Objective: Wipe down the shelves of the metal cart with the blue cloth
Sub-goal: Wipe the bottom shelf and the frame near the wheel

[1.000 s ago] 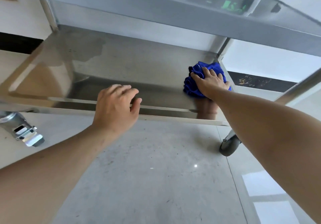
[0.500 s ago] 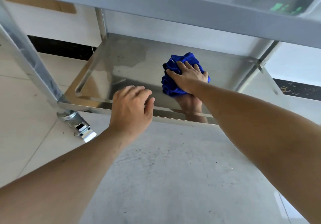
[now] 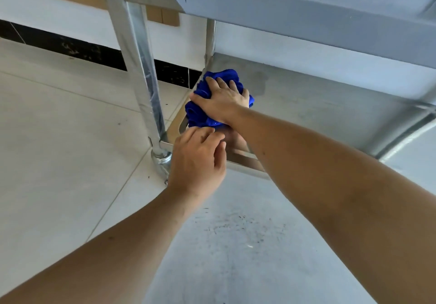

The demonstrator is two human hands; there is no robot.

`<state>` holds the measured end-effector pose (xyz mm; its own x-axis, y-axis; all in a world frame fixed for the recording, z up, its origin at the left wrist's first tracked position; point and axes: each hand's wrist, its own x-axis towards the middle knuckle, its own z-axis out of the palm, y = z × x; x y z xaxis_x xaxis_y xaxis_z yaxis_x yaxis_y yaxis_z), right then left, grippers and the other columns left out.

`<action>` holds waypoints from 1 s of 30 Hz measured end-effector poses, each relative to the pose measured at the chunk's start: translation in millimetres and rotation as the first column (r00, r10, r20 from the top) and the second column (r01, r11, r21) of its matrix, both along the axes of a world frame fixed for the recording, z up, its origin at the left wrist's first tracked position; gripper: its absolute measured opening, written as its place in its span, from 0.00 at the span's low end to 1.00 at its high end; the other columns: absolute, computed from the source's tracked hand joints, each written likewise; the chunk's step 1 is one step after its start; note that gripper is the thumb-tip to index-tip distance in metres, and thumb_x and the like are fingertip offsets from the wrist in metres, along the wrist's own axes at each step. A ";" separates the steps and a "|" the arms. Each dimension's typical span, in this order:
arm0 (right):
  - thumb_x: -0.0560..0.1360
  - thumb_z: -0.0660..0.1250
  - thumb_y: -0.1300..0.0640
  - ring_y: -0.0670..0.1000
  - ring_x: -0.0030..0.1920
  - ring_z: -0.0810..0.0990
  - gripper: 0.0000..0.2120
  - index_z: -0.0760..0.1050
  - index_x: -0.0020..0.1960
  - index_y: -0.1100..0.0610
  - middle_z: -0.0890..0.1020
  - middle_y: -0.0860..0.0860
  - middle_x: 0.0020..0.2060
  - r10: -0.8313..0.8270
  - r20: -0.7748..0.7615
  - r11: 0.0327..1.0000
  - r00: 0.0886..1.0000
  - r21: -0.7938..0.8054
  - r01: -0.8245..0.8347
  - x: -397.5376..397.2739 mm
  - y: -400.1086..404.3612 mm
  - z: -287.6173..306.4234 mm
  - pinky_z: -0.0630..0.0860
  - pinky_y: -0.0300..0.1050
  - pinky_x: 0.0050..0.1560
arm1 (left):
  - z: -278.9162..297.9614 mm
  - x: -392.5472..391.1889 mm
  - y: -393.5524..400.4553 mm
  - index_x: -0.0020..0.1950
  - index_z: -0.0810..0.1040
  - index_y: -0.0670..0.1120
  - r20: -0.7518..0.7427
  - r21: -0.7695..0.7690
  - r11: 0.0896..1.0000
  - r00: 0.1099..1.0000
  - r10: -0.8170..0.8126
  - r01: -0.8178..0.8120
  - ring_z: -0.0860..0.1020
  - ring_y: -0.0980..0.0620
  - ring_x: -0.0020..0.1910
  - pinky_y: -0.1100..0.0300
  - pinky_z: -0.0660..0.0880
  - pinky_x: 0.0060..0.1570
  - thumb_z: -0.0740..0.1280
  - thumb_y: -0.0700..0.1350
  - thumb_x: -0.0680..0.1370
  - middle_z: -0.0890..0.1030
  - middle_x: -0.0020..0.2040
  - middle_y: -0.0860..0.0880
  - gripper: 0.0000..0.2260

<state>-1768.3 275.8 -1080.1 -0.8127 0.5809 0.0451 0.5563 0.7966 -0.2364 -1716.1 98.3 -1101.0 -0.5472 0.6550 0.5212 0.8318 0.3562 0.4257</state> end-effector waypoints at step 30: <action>0.75 0.52 0.34 0.53 0.72 0.67 0.29 0.69 0.71 0.45 0.73 0.46 0.70 -0.451 -0.061 0.892 0.891 -0.006 0.451 195.0 212.6 -1.8 0.57 0.59 0.72 | 20.5 101.9 124.3 0.56 0.82 0.48 -0.025 -0.074 0.984 0.986 -0.164 0.161 0.78 0.48 0.57 0.49 0.72 0.59 0.61 0.51 0.79 0.83 0.55 0.50 0.14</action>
<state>-1573.3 488.4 -1081.9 -0.4592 0.8836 0.0910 0.8412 0.4655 -0.2750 -1614.2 222.7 -1080.5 -0.4145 0.7701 0.4849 0.8936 0.2437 0.3769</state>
